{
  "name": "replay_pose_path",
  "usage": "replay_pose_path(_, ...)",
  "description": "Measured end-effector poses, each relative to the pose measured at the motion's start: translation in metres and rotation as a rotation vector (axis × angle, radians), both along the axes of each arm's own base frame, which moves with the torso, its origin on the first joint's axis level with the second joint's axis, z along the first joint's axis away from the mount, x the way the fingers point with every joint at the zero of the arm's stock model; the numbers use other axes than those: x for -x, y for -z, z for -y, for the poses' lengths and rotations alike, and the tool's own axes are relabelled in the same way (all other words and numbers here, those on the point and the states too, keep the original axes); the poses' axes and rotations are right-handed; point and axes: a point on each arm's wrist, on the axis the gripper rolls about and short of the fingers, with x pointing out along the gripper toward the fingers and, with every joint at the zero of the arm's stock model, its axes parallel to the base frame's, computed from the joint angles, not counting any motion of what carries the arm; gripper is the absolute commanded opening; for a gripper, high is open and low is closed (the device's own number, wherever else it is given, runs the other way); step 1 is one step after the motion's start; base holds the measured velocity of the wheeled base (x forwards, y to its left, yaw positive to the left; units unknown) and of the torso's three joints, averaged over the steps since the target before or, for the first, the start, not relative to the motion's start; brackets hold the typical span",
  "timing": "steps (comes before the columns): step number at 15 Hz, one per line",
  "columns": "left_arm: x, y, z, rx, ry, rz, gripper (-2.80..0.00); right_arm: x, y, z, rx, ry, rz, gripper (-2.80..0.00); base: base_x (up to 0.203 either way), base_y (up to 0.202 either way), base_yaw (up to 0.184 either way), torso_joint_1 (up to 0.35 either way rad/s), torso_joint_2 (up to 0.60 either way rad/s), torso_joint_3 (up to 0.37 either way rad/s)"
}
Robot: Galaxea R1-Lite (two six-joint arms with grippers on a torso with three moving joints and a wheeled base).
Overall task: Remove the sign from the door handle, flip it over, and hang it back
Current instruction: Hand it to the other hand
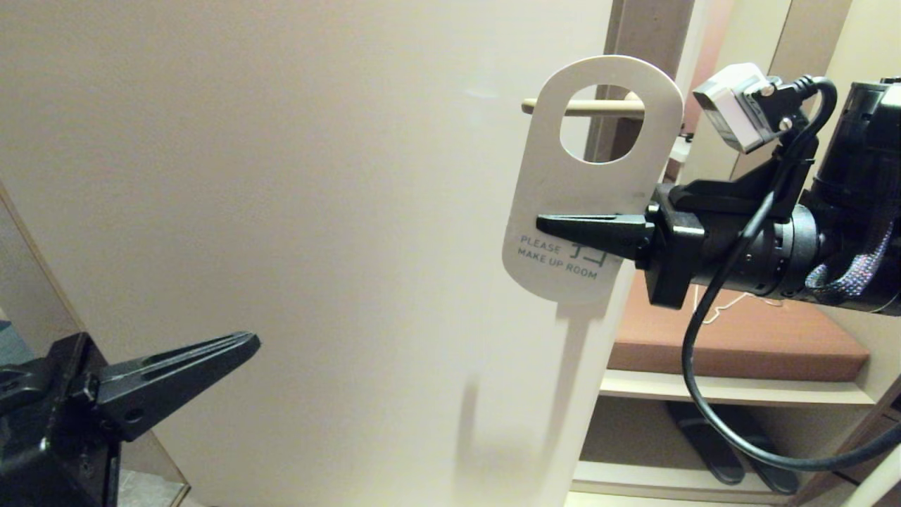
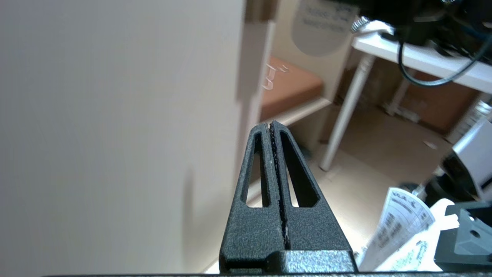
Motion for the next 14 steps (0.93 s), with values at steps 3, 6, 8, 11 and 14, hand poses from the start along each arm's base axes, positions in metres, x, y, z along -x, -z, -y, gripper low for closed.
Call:
replay_pose_path(3,-0.016,-0.002,0.009,-0.008,0.037,-0.022,-2.80,-0.002,-0.001,-0.001,-0.001,-0.001,0.003,-2.80,0.000,0.000,0.000,0.000,0.00,0.000)
replay_pose_path(6,-0.031,-0.009,0.017,-0.008,0.106,-0.028,-2.80,-0.004,0.000,-0.003,-0.001,-0.010,0.001,-2.80,0.000,0.000,0.000,0.000,0.00,0.000)
replay_pose_path(8,-0.040,-0.013,0.023,-0.008,0.167,-0.027,-2.80,-0.004,-0.001,-0.003,-0.003,-0.043,-0.001,-2.80,0.000,0.000,0.000,0.000,0.00,0.000)
replay_pose_path(11,-0.050,-0.018,0.029,-0.007,0.252,-0.028,-2.80,-0.003,-0.002,-0.004,-0.009,-0.096,0.000,-2.80,0.000,0.000,0.000,0.000,0.00,0.000)
replay_pose_path(14,-0.055,-0.018,0.033,-0.010,0.330,-0.037,-2.80,-0.001,-0.003,-0.004,-0.013,-0.184,-0.006,-2.80,0.000,0.000,0.000,0.000,0.00,0.000)
